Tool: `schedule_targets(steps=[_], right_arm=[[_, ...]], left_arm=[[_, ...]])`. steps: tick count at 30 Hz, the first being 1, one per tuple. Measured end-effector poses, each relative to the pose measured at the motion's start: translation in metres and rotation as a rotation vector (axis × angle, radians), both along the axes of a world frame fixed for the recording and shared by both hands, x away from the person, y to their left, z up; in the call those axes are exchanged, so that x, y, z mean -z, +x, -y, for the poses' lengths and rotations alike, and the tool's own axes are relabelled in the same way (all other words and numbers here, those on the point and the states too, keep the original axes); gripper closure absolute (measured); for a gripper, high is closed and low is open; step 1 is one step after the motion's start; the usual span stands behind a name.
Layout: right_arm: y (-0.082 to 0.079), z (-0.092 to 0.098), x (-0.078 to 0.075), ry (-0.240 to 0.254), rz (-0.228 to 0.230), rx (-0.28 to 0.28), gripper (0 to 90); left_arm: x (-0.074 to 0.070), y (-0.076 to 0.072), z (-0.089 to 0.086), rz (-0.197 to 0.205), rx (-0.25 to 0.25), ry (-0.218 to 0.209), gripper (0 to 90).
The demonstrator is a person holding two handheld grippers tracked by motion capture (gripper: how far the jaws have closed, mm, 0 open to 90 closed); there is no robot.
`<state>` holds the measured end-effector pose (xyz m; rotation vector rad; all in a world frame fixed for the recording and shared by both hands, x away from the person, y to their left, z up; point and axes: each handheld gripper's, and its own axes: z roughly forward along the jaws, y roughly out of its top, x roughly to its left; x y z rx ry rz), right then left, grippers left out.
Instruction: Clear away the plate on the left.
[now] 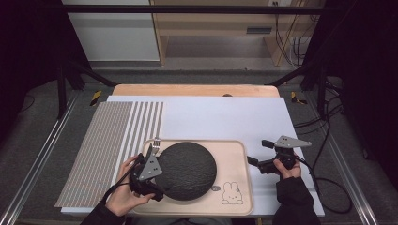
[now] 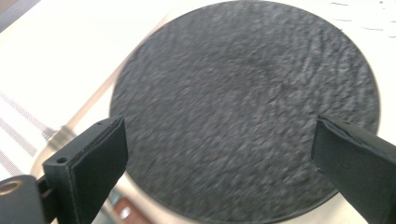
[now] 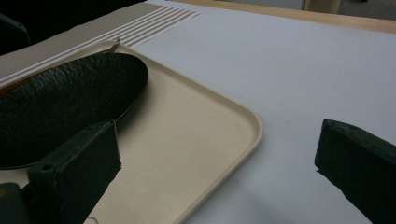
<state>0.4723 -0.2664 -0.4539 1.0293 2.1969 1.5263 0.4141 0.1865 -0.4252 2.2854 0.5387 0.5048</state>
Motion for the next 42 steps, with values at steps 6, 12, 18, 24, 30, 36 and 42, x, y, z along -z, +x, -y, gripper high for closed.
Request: schedule_targets(steps=[6,12,18,24,30,36,42], right_arm=[[0.000,0.000,0.000,0.000,-0.001,-0.001,0.3],[0.000,-0.001,0.000,-0.003,-0.003,0.000,0.3],[0.000,0.000,0.000,-0.003,-0.001,-0.002,0.3],[0.000,-0.001,0.001,-0.007,-0.009,-0.006,0.3],[0.001,-0.002,0.002,-0.017,-0.015,-0.007,0.3],[0.001,-0.002,0.003,-0.020,-0.017,-0.010,0.3],[0.001,-0.003,0.004,-0.026,-0.021,-0.013,0.3]], left_arm=[[-0.001,0.008,-0.029,-0.010,-0.076,-0.095,3.4],[0.003,0.015,-0.058,-0.024,-0.153,-0.166,3.4],[0.014,0.018,-0.086,-0.034,-0.227,-0.207,3.3],[0.024,0.023,-0.110,-0.050,-0.295,-0.226,3.3],[0.034,0.030,-0.127,-0.044,-0.342,-0.248,3.3],[0.041,0.036,-0.140,-0.045,-0.375,-0.253,3.3],[0.043,0.038,-0.146,-0.047,-0.395,-0.250,3.3]])
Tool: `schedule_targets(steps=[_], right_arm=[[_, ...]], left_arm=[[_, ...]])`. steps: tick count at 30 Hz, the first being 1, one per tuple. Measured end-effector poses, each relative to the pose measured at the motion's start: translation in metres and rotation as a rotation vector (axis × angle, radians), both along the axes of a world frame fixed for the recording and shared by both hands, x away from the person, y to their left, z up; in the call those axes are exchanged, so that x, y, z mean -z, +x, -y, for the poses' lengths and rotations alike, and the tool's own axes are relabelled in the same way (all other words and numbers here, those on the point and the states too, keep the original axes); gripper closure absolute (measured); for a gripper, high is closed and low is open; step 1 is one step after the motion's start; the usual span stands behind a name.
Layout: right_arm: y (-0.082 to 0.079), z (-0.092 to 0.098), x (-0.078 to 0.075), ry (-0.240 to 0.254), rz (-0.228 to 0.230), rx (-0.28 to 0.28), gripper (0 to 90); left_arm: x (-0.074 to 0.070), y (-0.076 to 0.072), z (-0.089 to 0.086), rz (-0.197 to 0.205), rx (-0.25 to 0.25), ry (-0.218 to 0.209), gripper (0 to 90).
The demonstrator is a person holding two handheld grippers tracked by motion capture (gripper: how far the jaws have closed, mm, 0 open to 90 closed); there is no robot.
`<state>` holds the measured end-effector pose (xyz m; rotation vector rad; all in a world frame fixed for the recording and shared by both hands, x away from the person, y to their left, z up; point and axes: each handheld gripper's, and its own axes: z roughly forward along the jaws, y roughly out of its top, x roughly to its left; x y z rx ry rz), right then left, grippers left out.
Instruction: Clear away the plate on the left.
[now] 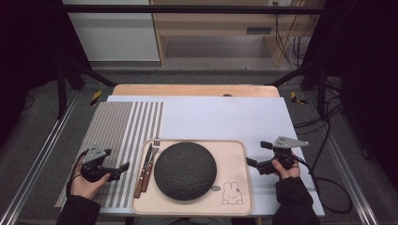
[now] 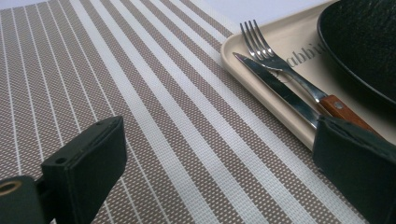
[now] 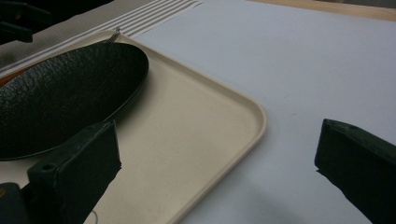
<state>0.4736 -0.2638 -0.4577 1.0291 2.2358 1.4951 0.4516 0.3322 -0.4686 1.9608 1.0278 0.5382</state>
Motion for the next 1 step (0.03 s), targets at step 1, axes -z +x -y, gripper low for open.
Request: schedule_targets(steps=[1], right_arm=[[0.0000,-0.0001,0.0001,0.000,-0.001,-0.001,0.3]], left_arm=[[0.0001,0.0002,-0.0002,-0.002,-0.001,-0.001,3.3]])
